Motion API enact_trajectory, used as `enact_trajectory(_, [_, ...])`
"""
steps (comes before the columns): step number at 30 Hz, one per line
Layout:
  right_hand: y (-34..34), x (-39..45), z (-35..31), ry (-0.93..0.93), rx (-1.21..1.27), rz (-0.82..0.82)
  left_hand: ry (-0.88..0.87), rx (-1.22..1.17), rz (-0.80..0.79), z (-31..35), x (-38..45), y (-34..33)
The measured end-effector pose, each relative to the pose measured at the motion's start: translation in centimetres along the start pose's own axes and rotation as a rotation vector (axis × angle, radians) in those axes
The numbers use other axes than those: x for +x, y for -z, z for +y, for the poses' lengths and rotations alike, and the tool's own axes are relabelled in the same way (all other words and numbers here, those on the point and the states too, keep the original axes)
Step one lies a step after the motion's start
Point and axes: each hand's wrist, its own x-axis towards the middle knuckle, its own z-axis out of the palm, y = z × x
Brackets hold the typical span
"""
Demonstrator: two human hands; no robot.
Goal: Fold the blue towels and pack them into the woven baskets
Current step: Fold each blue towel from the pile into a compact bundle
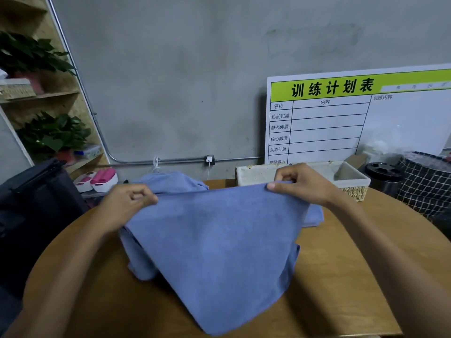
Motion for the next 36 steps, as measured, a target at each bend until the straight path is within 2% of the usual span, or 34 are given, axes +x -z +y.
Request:
enact_trajectory(6, [6.3, -1.4, -4.4, 0.077, -0.068, 0.152, -0.264, 0.121, 0.168, 5.7, 2.1, 5.8])
enact_trajectory(9, [6.7, -0.2, -4.5, 0.071, -0.134, 0.146, -0.235, 0.191, 0.132, 5.9, 4.2, 5.5])
enact_trajectory(15, [7.4, -0.8, -1.9, 0.003, -0.252, 0.215, -0.199, 0.177, 0.091, 5.7, 3.7, 3.5])
enact_trajectory(18, [8.5, -2.5, -2.5, -0.036, -0.293, 0.262, -0.227, 0.158, 0.074, 7.1, 2.1, 3.9])
enact_trajectory(20, [9.7, -4.2, -4.1, 0.019, -0.320, 0.287, -0.275, 0.088, 0.060, 8.8, 0.5, 4.9])
enact_trajectory(23, [11.8, -6.2, -6.6, 0.067, -0.303, 0.277, -0.298, 0.042, 0.006, 10.8, -0.4, 6.9])
enact_trajectory(26, [12.1, -4.5, -5.8, -0.003, -0.426, 0.227, -0.239, 0.116, -0.055, 10.1, 1.9, 7.0])
enact_trajectory(29, [9.2, -1.2, -0.4, -0.143, -0.597, 0.196, -0.110, 0.366, -0.035, 5.8, 5.0, 2.4])
enact_trajectory(32, [3.4, -0.4, 6.7, -0.255, -0.705, 0.122, -0.057, 0.550, -0.074, 0.4, 4.4, -6.8])
enact_trajectory(34, [-0.9, -2.0, 11.1, -0.316, -0.776, 0.151, -0.016, 0.478, -0.168, -3.6, 1.1, -14.1])
enact_trajectory(36, [-4.8, -4.4, 14.6, -0.360, -0.831, 0.244, -0.010, 0.403, -0.143, -6.8, -3.1, -19.6])
